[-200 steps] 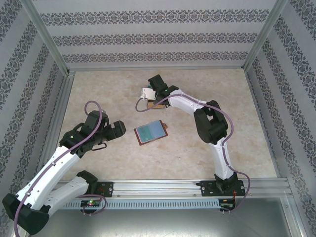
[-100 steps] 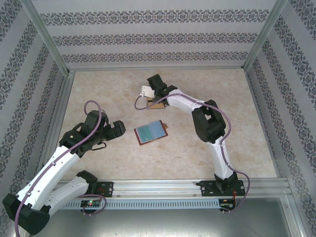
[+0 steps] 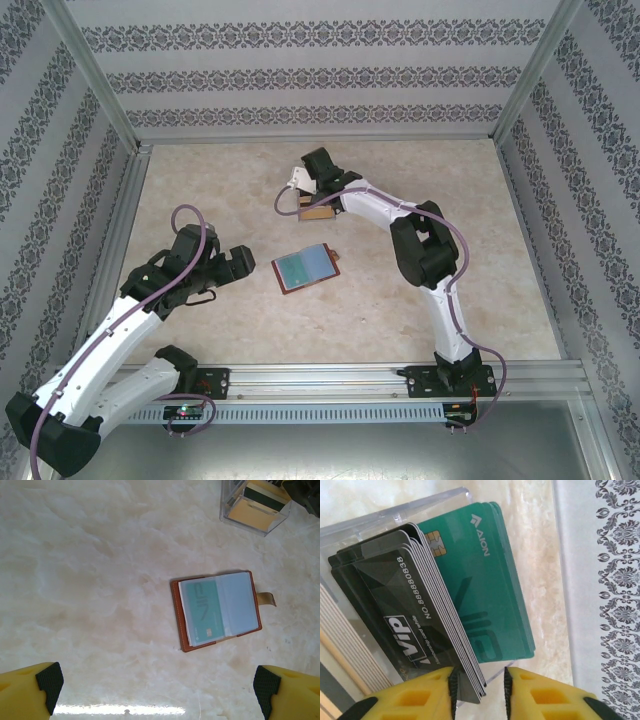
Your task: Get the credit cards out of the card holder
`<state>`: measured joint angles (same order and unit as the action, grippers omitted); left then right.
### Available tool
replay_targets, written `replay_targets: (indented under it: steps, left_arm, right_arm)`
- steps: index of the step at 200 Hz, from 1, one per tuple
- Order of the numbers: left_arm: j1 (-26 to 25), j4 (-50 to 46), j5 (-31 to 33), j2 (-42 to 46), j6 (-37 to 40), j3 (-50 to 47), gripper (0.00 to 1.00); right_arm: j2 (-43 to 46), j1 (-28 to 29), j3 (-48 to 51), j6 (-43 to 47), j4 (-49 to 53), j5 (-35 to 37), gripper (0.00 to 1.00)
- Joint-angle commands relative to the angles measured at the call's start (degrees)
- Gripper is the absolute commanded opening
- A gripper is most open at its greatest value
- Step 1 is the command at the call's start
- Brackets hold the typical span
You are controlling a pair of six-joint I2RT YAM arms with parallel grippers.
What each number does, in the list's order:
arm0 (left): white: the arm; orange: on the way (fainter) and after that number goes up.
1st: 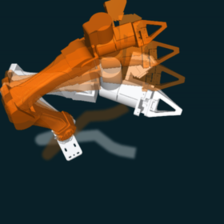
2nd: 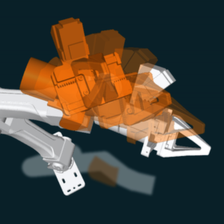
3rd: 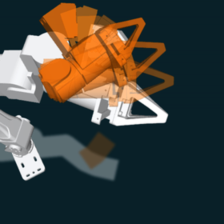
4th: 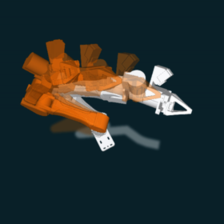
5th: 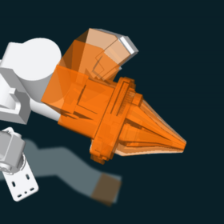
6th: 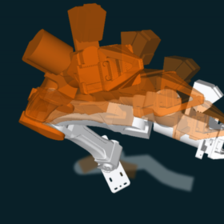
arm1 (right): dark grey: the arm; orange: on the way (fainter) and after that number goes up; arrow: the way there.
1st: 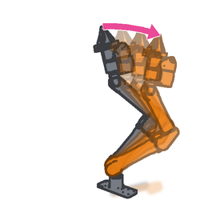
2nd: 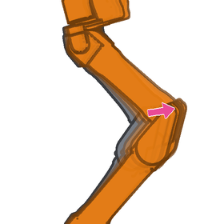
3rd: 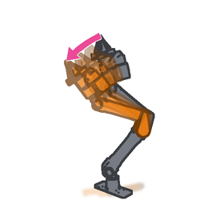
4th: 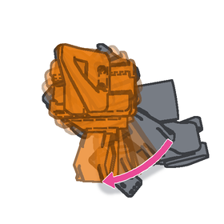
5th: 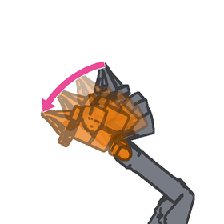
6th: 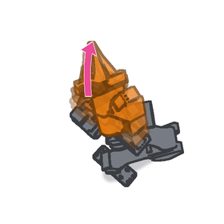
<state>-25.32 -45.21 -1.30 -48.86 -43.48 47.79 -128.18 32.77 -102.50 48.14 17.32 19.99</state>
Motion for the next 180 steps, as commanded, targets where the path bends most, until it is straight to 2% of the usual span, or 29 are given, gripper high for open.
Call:
replay_targets:
  steps: [1, 29, 61, 88, 97, 115, 129, 147, 180]
  left_arm:
    - [0.88, 3.09, -1.58, 0.45, 0.42, -1.46, 1.00]
    - [0.81, 6.85, -4.10, -0.82, -0.17, -3.16, 1.00]
    - [0.88, 13.02, -8.82, -4.32, -1.70, -5.43, 1.00]
    - [0.80, 19.06, -12.19, -8.36, -4.67, -7.81, 0.95]
    - [0.85, 21.46, -13.49, -9.71, -5.67, -8.70, 0.91]
    - [0.82, 25.60, -14.94, -12.04, -7.87, -10.44, 0.87]
    - [0.84, 28.01, -15.77, -13.91, -9.04, -11.12, 0.85]
    - [0.88, 30.09, -16.78, -16.53, -10.02, -11.45, 0.83]
    - [0.77, 33.02, -18.24, -20.16, -10.48, -11.45, 0.83]
  right_arm:
    - [5.89, 0.07, -0.42, -5.66, 1.85, 0.40, 0.35]
    - [11.31, 1.41, 3.80, -12.08, 3.58, -0.36, 0.37]
    - [18.91, 3.08, 10.99, -23.93, 6.80, -4.32, 0.39]
    - [24.49, 4.01, 17.65, -34.78, 10.12, -9.47, 0.39]
    - [25.97, 4.11, 19.91, -38.89, 10.82, -12.12, 0.36]
    - [27.45, 4.10, 23.65, -47.27, 11.70, -18.78, 0.21]
    - [27.13, 4.30, 25.67, -51.86, 13.20, -23.05, 0.16]
    - [26.16, 4.57, 29.28, -55.28, 12.53, -26.68, 0.14]
    - [24.77, 4.97, 34.21, -58.47, 10.46, -25.94, 0.16]
